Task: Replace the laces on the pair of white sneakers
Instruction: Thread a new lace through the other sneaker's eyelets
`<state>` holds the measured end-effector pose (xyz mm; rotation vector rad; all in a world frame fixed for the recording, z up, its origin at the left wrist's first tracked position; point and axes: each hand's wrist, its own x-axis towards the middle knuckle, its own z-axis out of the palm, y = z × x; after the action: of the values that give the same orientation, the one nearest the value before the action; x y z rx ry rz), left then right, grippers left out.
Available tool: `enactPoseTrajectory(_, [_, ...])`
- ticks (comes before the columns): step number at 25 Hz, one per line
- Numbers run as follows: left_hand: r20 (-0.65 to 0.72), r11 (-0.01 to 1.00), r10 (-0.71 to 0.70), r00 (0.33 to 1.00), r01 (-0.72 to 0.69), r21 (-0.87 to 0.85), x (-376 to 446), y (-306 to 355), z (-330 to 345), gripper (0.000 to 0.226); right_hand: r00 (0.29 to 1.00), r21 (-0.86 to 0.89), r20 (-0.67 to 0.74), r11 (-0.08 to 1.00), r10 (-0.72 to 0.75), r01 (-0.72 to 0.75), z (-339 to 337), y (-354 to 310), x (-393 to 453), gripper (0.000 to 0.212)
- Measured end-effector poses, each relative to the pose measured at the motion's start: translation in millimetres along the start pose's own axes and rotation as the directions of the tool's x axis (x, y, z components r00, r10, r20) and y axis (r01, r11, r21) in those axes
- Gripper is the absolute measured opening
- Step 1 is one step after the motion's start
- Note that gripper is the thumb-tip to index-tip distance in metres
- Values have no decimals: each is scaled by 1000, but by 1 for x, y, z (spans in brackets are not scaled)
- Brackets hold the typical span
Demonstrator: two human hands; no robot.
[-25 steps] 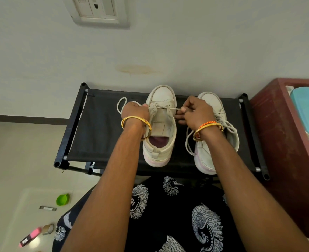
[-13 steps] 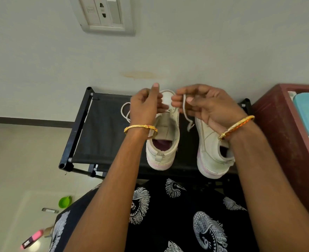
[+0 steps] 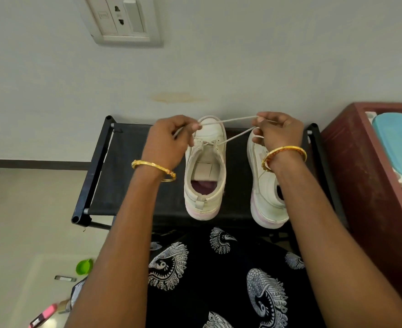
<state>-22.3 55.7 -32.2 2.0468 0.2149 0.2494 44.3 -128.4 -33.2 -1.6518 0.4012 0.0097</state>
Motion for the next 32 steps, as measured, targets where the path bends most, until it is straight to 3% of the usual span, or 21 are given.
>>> enactPoseTrajectory(2, [-81, 980, 31, 996, -14, 200, -2, -14, -8, 14, 999, -36, -38, 999, 22, -23, 2, 2, 1, 14])
enactPoseTrajectory(4, [-207, 974, 12, 978, 35, 222, -3, -23, -13, 17, 997, -70, -68, 997, 19, -24, 4, 2, -1, 13])
enactPoseTrajectory(8, [-323, 988, -66, 944, 107, 108, -1, -26, -11, 22, 994, -159, -103, 987, -49, 32, 7, 4, -5, 13])
enactPoseTrajectory(13, [-494, 992, -126, 860, 109, -64, 1, -18, -8, 6, 982, -191, -129, 975, -139, 113, 7, 9, 0, 14])
enactPoseTrajectory(15, [-474, 988, -153, 867, 129, -83, 1, -16, -6, 3, 919, -388, -131, 872, -372, 298, 7, 10, -4, 15])
enactPoseTrajectory(17, [-414, 990, -138, 900, 122, -66, 2, -13, 0, 11, 772, -575, -12, 636, -635, 515, 8, 9, -11, 19])
enactPoseTrajectory(19, [-313, 995, -95, 945, 88, -37, 2, -8, 7, 16, 670, -584, 185, 468, -719, 663, 16, 5, -26, 25])
enactPoseTrajectory(22, [-136, 987, -54, 989, 32, -157, -2, 5, 17, 13, 552, -491, 472, 314, -687, 812, 34, 12, -45, 34])
enactPoseTrajectory(24, [-110, 966, -77, 991, 47, -254, -2, 6, 19, 16, 551, -446, 510, 344, -661, 826, 38, 12, -46, 29])
enactPoseTrajectory(26, [-88, 951, -130, 988, 99, -293, -1, 5, 19, 11, 621, -390, 519, 484, -587, 784, 35, 8, -42, 23])
enactPoseTrajectory(28, [-60, 945, -168, 984, 144, -292, -1, 5, 18, 5, 647, -373, 520, 533, -558, 760, 32, 7, -38, 20])
enactPoseTrajectory(30, [-48, 961, -199, 979, 185, -207, -1, 5, 19, 8, 662, -381, 475, 542, -580, 749, 31, 11, -36, 19])
enactPoseTrajectory(32, [9, 970, -242, 970, 242, 5, -2, 4, 18, 18, 699, -428, 451, 553, -555, 715, 33, 18, -31, 17])
